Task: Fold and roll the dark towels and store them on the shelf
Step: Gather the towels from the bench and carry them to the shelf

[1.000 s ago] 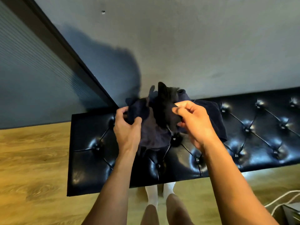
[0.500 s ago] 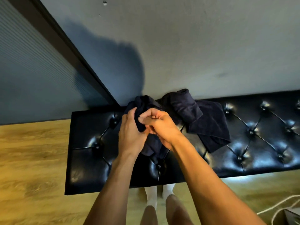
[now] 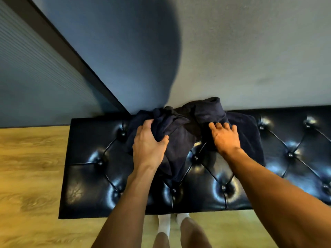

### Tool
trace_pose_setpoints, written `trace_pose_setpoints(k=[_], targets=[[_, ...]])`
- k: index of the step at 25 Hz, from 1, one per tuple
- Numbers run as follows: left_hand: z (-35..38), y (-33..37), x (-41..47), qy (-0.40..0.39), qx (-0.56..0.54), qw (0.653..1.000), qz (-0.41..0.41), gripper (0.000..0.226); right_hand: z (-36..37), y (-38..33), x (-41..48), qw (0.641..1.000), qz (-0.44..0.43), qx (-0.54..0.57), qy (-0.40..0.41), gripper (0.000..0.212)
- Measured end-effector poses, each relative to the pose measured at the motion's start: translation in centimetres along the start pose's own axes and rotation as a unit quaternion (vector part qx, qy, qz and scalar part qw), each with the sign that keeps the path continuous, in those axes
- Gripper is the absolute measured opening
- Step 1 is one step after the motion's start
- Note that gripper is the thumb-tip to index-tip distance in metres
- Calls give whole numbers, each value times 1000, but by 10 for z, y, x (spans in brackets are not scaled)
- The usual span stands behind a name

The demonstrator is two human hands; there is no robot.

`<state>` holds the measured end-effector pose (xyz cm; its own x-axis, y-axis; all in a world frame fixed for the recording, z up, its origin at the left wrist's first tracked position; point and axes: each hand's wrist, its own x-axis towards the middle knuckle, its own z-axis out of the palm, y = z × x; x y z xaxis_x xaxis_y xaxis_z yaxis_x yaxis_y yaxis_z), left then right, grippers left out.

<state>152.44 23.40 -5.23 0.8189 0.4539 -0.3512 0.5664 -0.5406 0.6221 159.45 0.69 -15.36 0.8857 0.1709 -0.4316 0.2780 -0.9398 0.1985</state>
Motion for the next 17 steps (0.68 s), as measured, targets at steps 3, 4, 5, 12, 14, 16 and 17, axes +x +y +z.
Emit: trace_pose_setpoints(k=[3, 4, 5, 12, 14, 16, 17], targets=[[3, -3, -2, -4, -17, 1000, -11, 55, -16, -2, 1, 997, 8, 82, 11, 37], [2, -3, -4, -3, -34, 999, -21, 55, -28, -3, -3, 987, 15, 153, 47, 31], [-2, -2, -6, 4, -48, 998, -33, 56, -44, -6, -10, 967, 24, 238, 89, 25], [-60, 28, -26, 128, -150, 980, -40, 51, -152, -19, -84, 835, 124, 481, 239, 20], [-72, 34, -32, 142, -153, 978, -21, 52, -157, -24, -89, 783, 164, 562, 210, 28], [-78, 39, -38, 122, -150, 981, 8, 54, -163, -38, -97, 748, 153, 624, 168, 39], [-77, 39, -41, 98, -146, 984, 28, 55, -164, -49, -103, 746, 132, 637, 144, 44]])
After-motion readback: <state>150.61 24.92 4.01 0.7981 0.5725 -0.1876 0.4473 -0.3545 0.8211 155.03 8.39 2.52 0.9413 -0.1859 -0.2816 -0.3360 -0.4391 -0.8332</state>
